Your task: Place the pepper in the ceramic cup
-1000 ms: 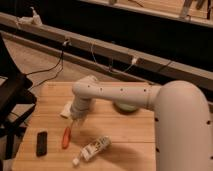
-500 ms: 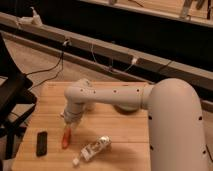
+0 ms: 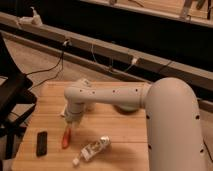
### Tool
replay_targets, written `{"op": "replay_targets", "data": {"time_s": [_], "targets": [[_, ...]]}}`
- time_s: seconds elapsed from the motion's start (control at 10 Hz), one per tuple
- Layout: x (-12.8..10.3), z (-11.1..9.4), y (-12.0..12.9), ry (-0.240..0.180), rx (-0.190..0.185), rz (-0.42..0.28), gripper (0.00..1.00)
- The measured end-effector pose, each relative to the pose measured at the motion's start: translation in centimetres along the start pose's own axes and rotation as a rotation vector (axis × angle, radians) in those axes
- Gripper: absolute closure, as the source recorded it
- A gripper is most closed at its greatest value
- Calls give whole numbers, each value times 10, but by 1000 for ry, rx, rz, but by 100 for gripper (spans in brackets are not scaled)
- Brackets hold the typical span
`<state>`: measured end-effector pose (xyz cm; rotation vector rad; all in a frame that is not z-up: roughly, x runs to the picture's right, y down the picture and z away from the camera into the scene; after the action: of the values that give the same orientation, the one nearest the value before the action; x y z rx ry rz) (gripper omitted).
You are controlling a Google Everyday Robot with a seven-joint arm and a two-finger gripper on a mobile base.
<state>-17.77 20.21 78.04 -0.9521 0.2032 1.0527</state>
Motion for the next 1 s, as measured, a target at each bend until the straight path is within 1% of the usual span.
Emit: {"op": "replay_targets", "data": {"time_s": [0.1, 0.2, 0.5, 0.7, 1.0], "targets": [[-2, 2, 5, -1, 2, -4, 25], [-3, 3, 7, -3, 3, -1, 21], [-4, 6, 7, -5, -4, 5, 20], [-5, 13, 10, 5, -10, 4, 20], [-5, 33, 11, 42, -34, 2, 20]]}}
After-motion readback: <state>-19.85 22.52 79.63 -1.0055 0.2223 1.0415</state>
